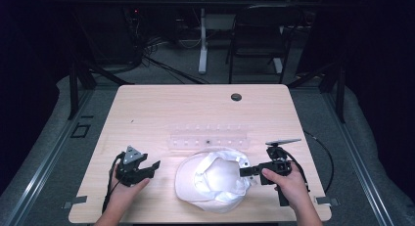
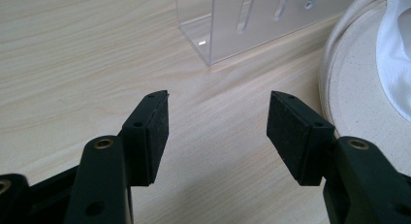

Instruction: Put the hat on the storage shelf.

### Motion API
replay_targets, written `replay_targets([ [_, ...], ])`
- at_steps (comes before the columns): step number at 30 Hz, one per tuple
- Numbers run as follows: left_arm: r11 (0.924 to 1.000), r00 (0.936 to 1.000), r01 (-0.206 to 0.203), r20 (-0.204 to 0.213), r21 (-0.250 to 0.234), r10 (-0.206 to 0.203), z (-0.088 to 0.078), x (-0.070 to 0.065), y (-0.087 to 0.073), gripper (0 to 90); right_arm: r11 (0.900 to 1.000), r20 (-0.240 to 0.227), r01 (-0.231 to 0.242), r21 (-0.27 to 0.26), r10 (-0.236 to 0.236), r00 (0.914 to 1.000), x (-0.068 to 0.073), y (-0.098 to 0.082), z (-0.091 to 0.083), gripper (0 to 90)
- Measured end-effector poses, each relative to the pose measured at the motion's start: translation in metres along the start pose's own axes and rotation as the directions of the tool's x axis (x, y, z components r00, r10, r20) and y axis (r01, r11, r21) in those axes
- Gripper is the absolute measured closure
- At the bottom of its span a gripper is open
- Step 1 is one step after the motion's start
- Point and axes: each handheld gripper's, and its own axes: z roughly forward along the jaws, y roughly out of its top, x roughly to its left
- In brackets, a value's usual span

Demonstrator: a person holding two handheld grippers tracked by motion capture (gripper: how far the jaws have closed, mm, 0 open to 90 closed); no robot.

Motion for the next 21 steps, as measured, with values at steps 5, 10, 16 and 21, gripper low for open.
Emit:
replay_targets([
  [5, 1.0, 1.0, 0.002, -0.005, -0.003, -0.002, -0.001, 0.0, 0.0, 41.5, 1.0, -0.007, -0.001, -0.008, 0.001, 1.0, 0.002, 0.001, -0.003, 64.3],
  [10, 1.0, 0.9999, 0.0, -0.014, -0.008, 0.0, -0.003, 0.002, -0.001, 41.5, 0.999, 0.001, 0.001, -0.033, -0.001, 1.0, 0.002, 0.003, -0.004, 76.7],
  [16, 0.9999, 0.9997, 0.0, -0.024, -0.014, 0.0, -0.006, 0.004, -0.002, 41.4, 0.997, 0.132, 0.07, -0.04, -0.064, 0.9891, 0.013, 0.004, -0.004, 80.2],
  [21, 0.9999, 0.9998, 0.0, -0.022, -0.014, -0.001, -0.006, 0.005, -0.002, 41.5, 0.995, 0.162, 0.086, -0.045, -0.078, 0.9837, 0.019, 0.003, -0.002, 80.6],
])
